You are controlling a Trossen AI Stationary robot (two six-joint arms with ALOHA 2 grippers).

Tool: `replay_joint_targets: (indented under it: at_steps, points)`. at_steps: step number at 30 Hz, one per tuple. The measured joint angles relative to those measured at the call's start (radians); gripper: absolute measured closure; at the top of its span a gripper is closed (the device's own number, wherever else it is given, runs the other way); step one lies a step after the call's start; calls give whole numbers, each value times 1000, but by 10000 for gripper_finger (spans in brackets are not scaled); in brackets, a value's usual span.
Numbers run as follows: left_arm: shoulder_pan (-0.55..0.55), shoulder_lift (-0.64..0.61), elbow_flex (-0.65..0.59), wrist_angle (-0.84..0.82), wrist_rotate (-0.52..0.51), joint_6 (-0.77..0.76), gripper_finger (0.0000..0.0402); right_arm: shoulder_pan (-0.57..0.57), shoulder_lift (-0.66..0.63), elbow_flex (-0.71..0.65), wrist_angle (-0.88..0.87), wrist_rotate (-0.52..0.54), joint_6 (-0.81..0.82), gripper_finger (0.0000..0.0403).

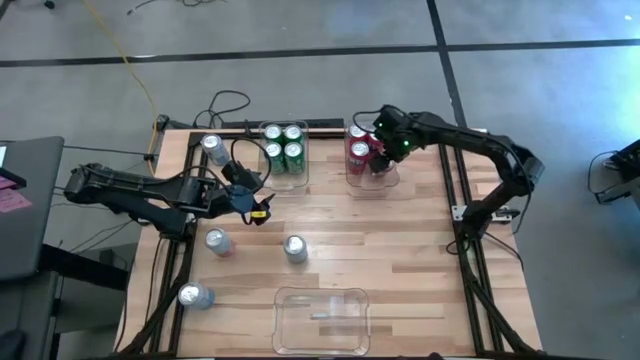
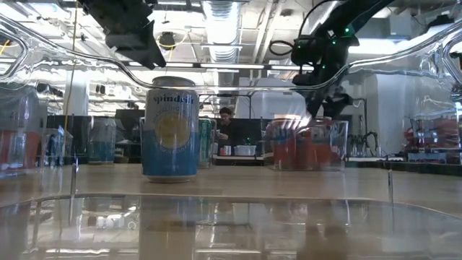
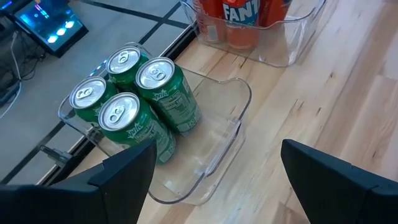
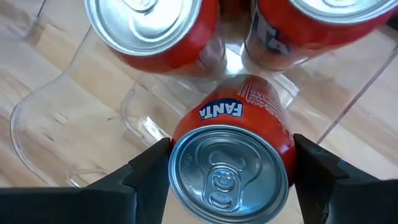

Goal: Sort soda cans
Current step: Put the red soda can into the top right transparent bin

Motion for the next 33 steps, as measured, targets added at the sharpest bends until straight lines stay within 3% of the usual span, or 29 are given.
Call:
replay_joint_targets:
  at_steps: [18, 28, 33]
  points:
    - [0, 0, 0, 26, -8, 17, 63, -18, -9, 81, -4, 4, -9, 49]
    - [0, 0, 0, 26, -8, 17, 63, -20, -17, 83, -2, 5, -11, 40]
    - [0, 0, 0, 26, -8, 15, 63, -14, -87, 127, -83, 36, -37, 42]
